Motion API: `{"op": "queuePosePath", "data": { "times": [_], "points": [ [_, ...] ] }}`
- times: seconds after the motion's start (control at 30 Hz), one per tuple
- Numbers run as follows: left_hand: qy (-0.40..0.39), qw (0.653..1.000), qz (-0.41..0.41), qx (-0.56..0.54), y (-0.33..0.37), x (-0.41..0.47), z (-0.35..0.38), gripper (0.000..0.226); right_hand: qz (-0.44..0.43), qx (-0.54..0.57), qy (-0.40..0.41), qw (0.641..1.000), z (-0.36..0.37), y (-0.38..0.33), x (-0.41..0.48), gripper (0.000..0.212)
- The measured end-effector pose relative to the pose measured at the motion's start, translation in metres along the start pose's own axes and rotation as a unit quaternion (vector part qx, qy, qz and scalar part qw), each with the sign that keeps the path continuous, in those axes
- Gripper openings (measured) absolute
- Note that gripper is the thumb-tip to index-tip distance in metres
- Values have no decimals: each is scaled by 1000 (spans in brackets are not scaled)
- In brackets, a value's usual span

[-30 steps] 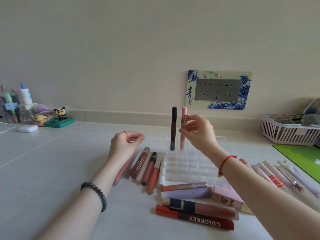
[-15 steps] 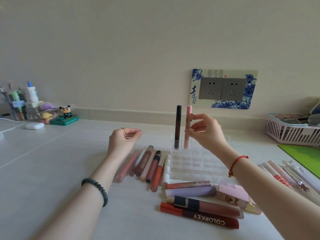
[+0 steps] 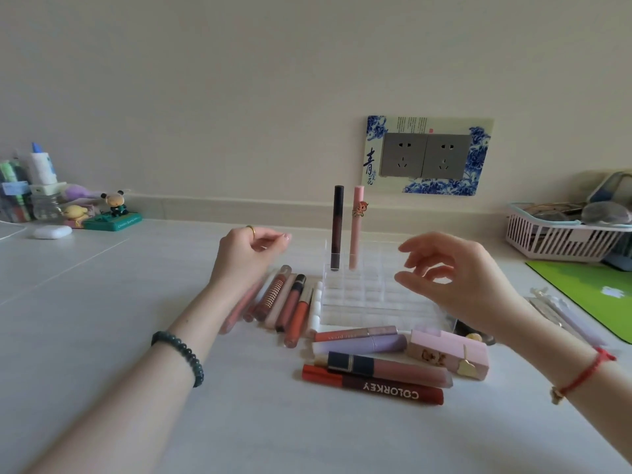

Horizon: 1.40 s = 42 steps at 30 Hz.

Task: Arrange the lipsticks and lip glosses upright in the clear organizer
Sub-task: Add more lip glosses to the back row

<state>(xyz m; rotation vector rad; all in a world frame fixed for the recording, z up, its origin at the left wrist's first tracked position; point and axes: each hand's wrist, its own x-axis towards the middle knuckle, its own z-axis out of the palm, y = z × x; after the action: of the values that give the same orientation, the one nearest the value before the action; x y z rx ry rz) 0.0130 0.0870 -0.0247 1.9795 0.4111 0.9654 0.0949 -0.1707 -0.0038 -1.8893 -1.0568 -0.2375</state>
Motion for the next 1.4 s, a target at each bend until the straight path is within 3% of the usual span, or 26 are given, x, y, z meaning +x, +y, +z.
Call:
{"op": "queuePosePath", "data": {
  "times": [0.1, 0.17, 0.23, 0.33, 0.47, 0.67, 0.83, 1.07, 1.23, 1.4],
  "points": [
    [-69, 995, 47, -50, 20, -20, 3, 16, -12, -7, -74, 997, 2, -8, -23, 21],
    [-160, 982, 79, -61, 29, -36, 2, 21, -28, -25, -122, 992, 4, -11, -35, 17],
    [-256, 962, 95, -23, 35, -52, 2, 28, -59, -65, -167, 982, 7, -12, -45, 14],
    [-316, 931, 142, 112, 37, -67, 6, 40, -80, -98, -203, 971, 10, -11, -52, 17],
    [-412, 889, 162, 113, 41, -76, 15, 32, -81, -128, -216, 965, 12, -6, -55, 22],
    [-412, 889, 152, 133, 40, -78, 16, 21, -62, -132, -208, 967, 13, -3, -54, 19],
    [-392, 898, 153, 128, 41, -79, 17, 19, -93, -136, -193, 967, 11, -8, -56, 14],
    [-396, 891, 176, 135, 43, -79, 18, 19, -196, -290, -214, 912, 14, -26, -64, 18],
    [-406, 887, 176, 134, 42, -79, 18, 18, -232, -329, -206, 892, 14, -30, -66, 23],
    [-408, 885, 172, 143, 41, -79, 16, 16, -187, -386, -173, 886, 18, -37, -67, 22]
  ]
}}
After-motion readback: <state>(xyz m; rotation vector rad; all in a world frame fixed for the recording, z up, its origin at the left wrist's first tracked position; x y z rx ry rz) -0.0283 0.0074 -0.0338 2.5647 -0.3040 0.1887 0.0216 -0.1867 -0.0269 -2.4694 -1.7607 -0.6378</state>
